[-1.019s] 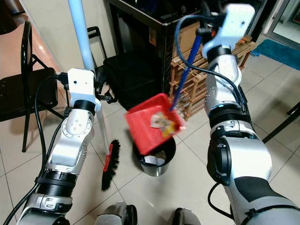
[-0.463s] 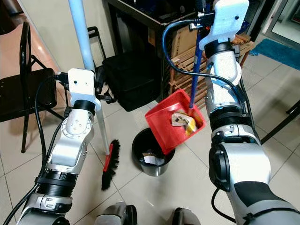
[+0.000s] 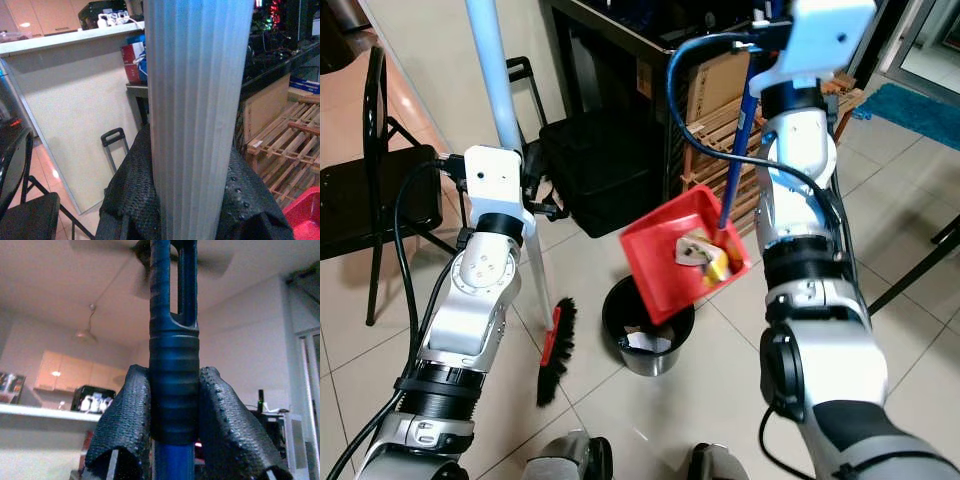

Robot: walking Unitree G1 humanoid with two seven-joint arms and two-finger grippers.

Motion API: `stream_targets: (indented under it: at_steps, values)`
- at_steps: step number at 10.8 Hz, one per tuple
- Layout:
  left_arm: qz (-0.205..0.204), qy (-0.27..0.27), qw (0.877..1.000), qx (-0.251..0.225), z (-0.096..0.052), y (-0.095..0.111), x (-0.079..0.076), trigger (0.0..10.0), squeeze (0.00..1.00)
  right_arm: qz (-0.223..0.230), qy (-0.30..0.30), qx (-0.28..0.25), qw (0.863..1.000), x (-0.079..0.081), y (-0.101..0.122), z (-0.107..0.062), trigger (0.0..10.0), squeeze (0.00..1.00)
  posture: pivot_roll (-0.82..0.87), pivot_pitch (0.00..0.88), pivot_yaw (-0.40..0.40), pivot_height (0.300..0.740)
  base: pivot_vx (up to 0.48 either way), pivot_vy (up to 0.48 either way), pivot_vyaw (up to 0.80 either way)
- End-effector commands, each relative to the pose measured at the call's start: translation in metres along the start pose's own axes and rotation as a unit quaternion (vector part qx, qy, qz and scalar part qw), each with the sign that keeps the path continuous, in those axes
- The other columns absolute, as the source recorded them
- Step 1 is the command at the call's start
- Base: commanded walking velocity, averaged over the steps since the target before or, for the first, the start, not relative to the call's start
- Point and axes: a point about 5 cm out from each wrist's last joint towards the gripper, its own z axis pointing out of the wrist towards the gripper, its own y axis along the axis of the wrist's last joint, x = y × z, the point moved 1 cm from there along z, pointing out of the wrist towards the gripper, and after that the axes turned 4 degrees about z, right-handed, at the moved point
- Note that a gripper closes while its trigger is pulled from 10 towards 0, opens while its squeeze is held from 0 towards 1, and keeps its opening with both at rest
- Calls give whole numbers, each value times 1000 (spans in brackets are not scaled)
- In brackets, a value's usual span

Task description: Sweep floor

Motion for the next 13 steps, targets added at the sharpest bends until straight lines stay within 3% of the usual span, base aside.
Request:
stream_targets:
  at_steps: [1,6,13]
  values:
    - [4,-1,999,-33,3,13,2,10000,0,9,-7,-56,998,1,22,7,10000,0,111,129,61,740,0,0,0]
    - [3,-5,999,-36,3,14,1,10000,0,0,4,-103,995,9,41,6,10000,0,111,128,66,740,0,0,0]
    - [4,-7,999,-39,4,16,0,10000,0,-40,80,-141,986,45,53,-7,10000,0,109,126,62,740,0,0,0]
